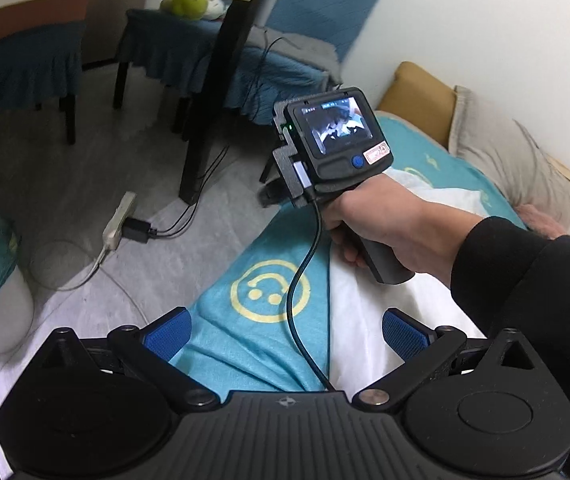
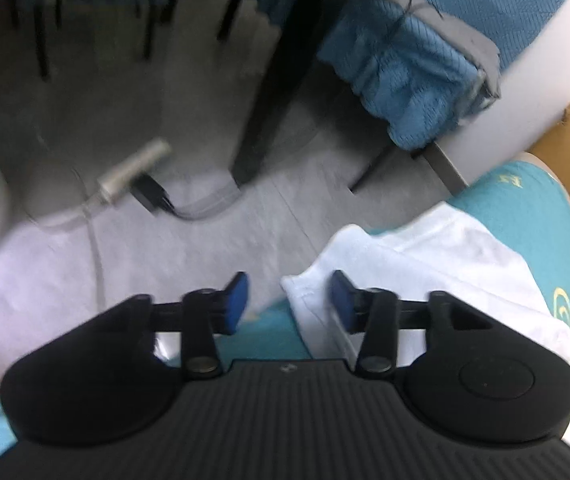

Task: Fold clothes
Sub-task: 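Grasp the shirt side with the right gripper and fold it over the body, then release the folded side with the right gripper and withdraw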

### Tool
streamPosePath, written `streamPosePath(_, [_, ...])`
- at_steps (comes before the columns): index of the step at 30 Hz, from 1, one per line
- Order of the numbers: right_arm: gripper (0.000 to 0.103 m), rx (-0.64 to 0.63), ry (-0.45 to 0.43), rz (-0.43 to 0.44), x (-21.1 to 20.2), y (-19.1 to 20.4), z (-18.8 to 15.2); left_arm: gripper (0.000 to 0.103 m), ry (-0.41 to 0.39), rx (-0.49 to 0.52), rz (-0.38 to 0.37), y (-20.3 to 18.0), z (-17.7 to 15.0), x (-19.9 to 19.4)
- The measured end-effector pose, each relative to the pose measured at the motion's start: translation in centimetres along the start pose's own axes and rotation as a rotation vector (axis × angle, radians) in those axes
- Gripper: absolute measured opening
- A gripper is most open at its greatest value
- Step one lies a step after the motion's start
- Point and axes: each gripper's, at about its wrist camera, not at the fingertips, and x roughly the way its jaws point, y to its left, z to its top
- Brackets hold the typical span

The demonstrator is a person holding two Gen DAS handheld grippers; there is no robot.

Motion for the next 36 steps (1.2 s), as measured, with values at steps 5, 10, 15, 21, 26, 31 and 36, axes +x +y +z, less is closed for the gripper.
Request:
streamPosePath(5, [0.006,0.116,-0.109,-0.046,-2.4,-1.8,-0.8,0.103,-0.021,0.013,0.019,-0.1,-0.3,0.1])
streamPosePath(10, [0.006,0.321,-0.287,-0.116,-8.7,-6.9,-2.5,0.103,-0.097,0.025,0.028,-0.4,-0.4,-0.8])
streamPosePath(15, [0.005,0.607,-0.385,-0.222,-15.8,-13.8,-8.4,0.103,-0.150,0.073,0.011,-1.9,-0.7,-1.9])
streamPosePath(21, [0.006,0.963,-0.290,-0.304,-18.8,-20.2,-21.5,0.103,-0.144,0.186,-0.022,-5.1,-1.9,-1.7])
streamPosePath(26, [0.009,1.092,-0.178,-0.207,-19.2,-21.7,-30.2,0.103,-0.119,0.278,-0.045,-7.5,-3.3,-1.0])
streamPosePath(31, [0.073,0.963,-0.233,-0.136,-20.1,-21.1,-30.1,0.103,-0.114,0.300,-0.058,-8.7,-4.3,-0.8])
streamPosePath(36, [0.074,0.730,-0.327,-0.093,-19.4,-20.5,-25.1,0.103,-0.087,0.305,-0.055,-9.1,-4.6,0.2])
